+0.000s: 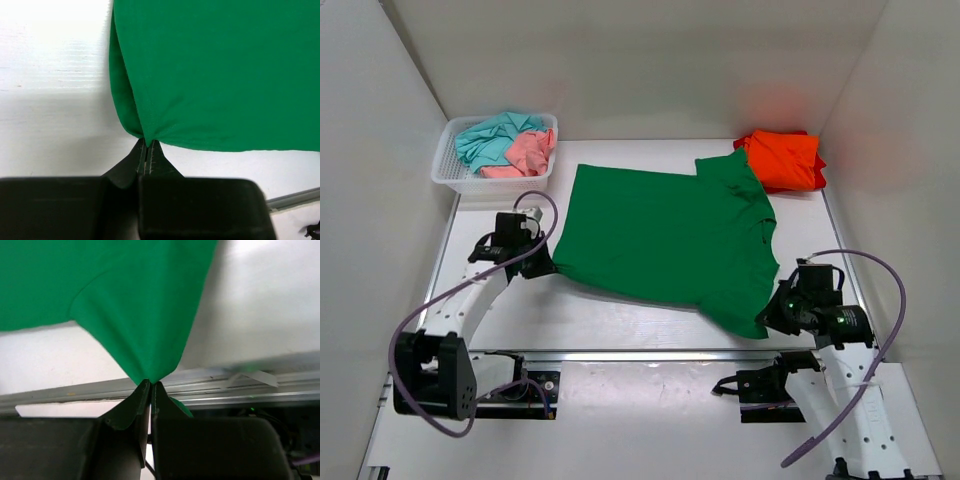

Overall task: Fold and stack the t-shirts
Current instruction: Fold the flattened tshirt in 1/3 of the way

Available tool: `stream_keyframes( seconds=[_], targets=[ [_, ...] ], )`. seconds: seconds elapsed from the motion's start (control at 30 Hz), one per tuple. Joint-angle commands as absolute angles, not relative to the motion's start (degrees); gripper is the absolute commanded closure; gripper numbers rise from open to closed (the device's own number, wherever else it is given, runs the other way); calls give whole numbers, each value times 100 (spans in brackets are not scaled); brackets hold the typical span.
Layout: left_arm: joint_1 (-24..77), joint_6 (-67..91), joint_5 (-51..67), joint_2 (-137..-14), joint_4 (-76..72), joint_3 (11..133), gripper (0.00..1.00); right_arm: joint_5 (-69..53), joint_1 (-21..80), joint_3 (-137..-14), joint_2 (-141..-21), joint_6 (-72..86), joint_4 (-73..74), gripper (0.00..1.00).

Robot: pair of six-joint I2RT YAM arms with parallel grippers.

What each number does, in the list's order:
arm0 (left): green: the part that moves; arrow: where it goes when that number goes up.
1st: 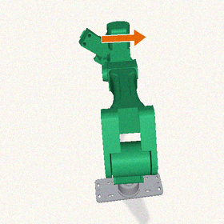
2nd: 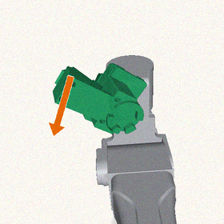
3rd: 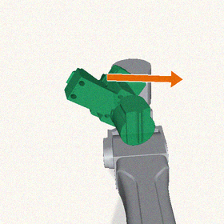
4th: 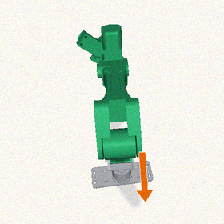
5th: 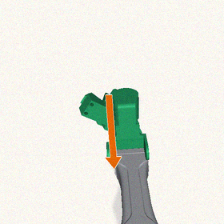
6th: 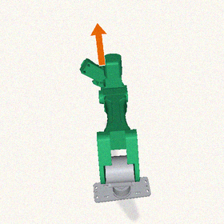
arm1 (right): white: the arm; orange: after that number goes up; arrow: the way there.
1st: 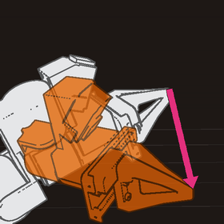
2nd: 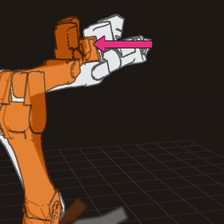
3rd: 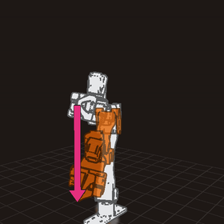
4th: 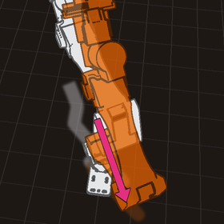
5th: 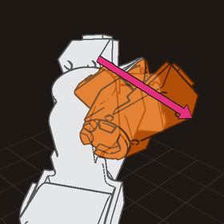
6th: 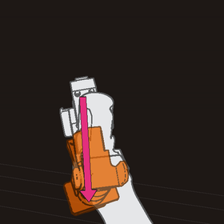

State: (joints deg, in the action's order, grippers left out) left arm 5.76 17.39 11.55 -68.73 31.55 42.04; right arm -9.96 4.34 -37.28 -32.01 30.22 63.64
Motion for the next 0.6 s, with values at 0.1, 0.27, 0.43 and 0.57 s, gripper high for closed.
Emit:
stream_keyframes(
  seconds=[0.1,0.27,0.43,0.57],
  targets=[
    [527,1696,1072,-6292,3252,4184,100,-1247,-825,-3912,-3295,1926,6750,100],
    [510,1714,1116,-6898,3059,4543,100,-1292,-222,-3806,-3611,2389,6233,100],
    [545,1819,1213,-7557,2768,4807,100,-1072,632,-3981,-4402,2822,5390,100],
    [440,1802,1318,-8189,2654,5272,100,-1212,432,-4376,-5288,2585,4888,100]
  ],
)
